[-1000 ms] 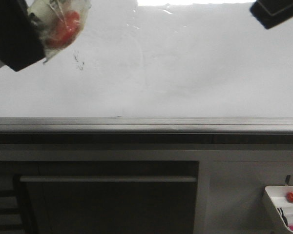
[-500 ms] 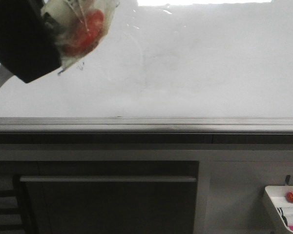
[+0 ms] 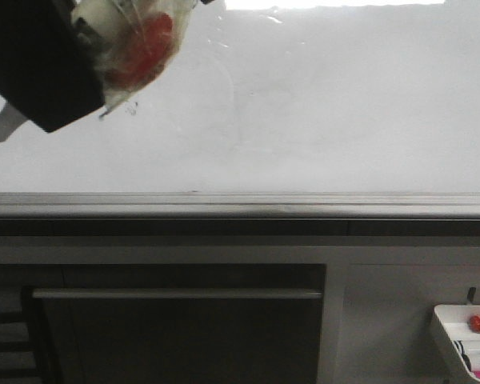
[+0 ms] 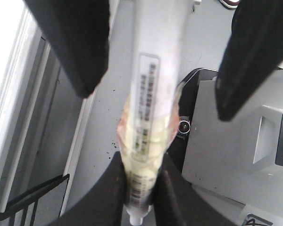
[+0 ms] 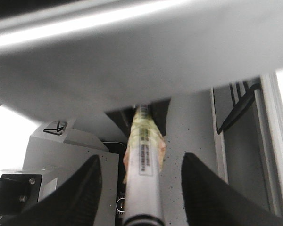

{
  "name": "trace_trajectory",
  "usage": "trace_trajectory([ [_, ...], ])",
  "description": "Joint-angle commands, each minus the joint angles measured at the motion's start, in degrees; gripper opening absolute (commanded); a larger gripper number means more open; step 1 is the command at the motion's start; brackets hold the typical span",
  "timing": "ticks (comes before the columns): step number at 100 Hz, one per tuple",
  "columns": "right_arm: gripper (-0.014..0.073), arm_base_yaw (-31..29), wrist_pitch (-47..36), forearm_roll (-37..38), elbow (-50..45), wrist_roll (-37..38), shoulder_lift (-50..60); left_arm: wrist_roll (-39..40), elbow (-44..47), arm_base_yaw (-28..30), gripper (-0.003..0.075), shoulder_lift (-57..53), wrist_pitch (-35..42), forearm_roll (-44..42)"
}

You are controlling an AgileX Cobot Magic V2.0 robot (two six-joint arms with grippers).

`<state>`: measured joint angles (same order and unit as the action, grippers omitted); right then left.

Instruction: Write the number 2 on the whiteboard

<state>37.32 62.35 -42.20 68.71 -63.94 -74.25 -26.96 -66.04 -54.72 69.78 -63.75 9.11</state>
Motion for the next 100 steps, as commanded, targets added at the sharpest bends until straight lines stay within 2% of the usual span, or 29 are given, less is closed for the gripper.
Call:
trace_trajectory([
  [1,0.0342,0.0,-1.8,-2.5,2.0,-0.6,1.1,0.0,-2.0,-0.5,-0.0018,-1.4,2.6,1.0],
  [14,0.0326,0.0,-2.2,-2.6,2.0,-0.6,1.1,0.0,-2.0,-0.5,-0.0018,-1.4,2.7,1.0],
  [64,0.002,0.0,-1.5,-3.2,2.0,-0.6,1.1,-0.1,-2.0,-0.5,-0.0018,-1.4,3.0,1.0],
  [81,0.0006,0.0,-1.5,-2.9,2.0,-0.6,1.1,-0.1,-2.0,-0.5,-0.0014,-1.4,3.4,0.1],
  [90,0.0006,0.0,-1.7,-2.2,2.0,-0.6,1.1,-0.1,-2.0,-0.1,0.0059,-1.5,4.7,0.0],
  [100,0.0006,0.0,-2.5,-1.4,2.0,-0.4,1.4,-0.1,-2.0,0.9,0.0251,-1.7,6.0,-0.1],
])
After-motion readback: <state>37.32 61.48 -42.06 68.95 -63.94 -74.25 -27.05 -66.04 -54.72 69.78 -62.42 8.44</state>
